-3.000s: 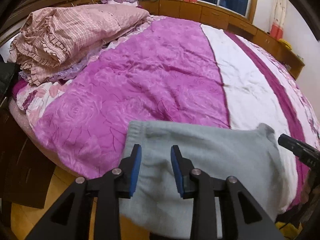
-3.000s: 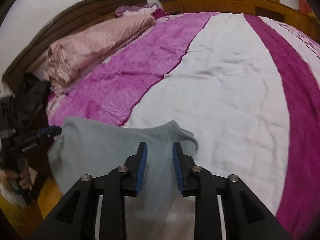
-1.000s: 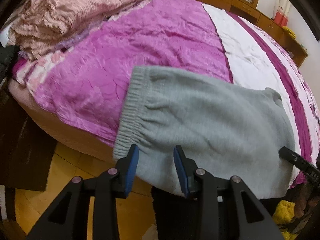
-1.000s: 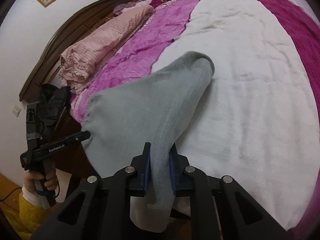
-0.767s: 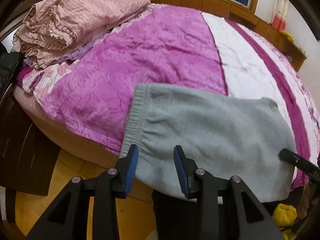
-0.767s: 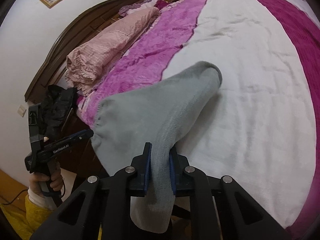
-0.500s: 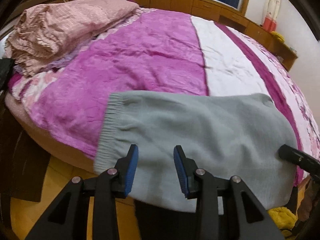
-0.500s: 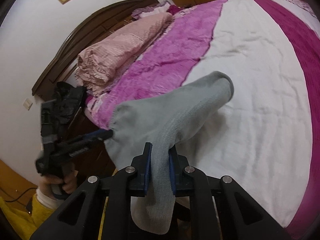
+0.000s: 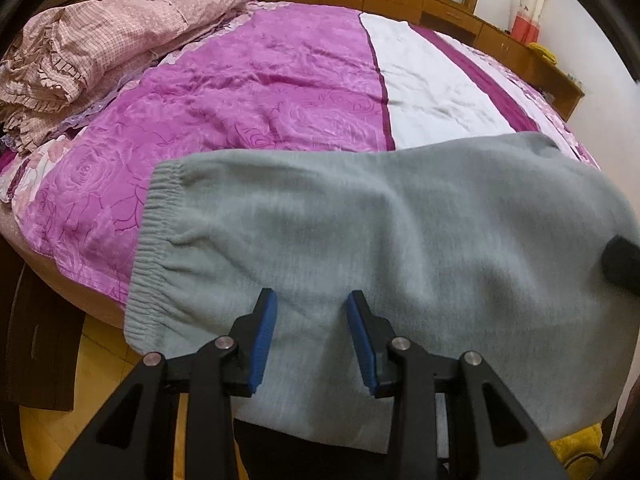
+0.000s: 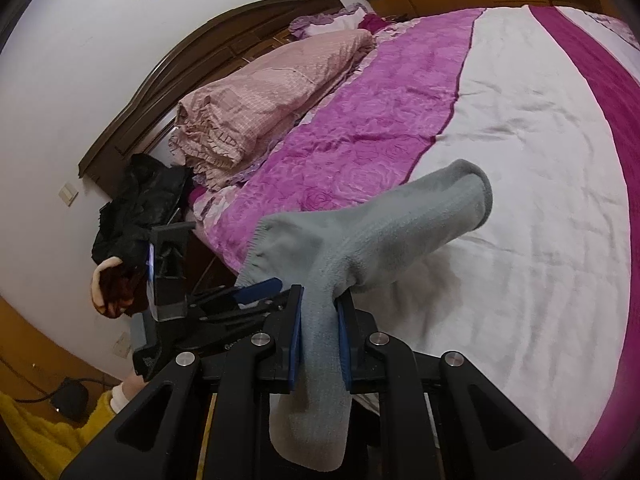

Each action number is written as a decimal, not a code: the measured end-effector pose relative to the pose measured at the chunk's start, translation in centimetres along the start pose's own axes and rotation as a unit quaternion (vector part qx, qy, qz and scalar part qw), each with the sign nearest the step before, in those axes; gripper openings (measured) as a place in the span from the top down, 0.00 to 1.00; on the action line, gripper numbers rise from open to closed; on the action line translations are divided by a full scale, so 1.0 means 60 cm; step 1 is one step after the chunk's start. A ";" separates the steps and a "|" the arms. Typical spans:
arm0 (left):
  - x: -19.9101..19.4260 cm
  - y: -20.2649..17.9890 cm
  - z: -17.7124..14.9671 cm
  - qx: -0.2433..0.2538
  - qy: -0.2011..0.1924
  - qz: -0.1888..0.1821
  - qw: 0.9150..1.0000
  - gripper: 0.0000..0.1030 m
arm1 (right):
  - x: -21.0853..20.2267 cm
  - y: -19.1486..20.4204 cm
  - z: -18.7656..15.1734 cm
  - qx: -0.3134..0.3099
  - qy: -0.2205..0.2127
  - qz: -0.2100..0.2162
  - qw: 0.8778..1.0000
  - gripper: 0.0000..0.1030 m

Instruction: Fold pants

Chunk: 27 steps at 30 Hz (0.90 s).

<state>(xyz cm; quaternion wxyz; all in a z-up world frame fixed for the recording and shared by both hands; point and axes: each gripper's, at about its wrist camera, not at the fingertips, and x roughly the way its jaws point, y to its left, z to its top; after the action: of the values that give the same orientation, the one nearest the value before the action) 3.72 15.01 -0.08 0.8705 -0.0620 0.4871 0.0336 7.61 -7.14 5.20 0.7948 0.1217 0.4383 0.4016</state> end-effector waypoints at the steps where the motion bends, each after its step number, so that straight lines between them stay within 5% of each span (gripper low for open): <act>1: -0.002 0.002 0.000 -0.001 0.000 -0.002 1.000 0.63 | 0.000 0.003 0.003 -0.004 0.000 0.001 1.000 0.92; 13: -0.074 0.095 0.013 -0.056 -0.042 0.035 0.997 0.63 | 0.030 0.077 0.048 -0.085 0.016 0.013 0.996 0.92; 27: -0.096 0.197 0.008 -0.105 -0.051 0.068 0.991 0.63 | 0.146 0.161 0.093 -0.098 0.071 0.053 0.991 0.92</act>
<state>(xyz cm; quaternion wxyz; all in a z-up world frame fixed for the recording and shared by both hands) -0.32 26.81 4.19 0.8785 -0.1184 0.4388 0.1470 9.49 6.52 8.46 0.7472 0.0374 0.4448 0.4923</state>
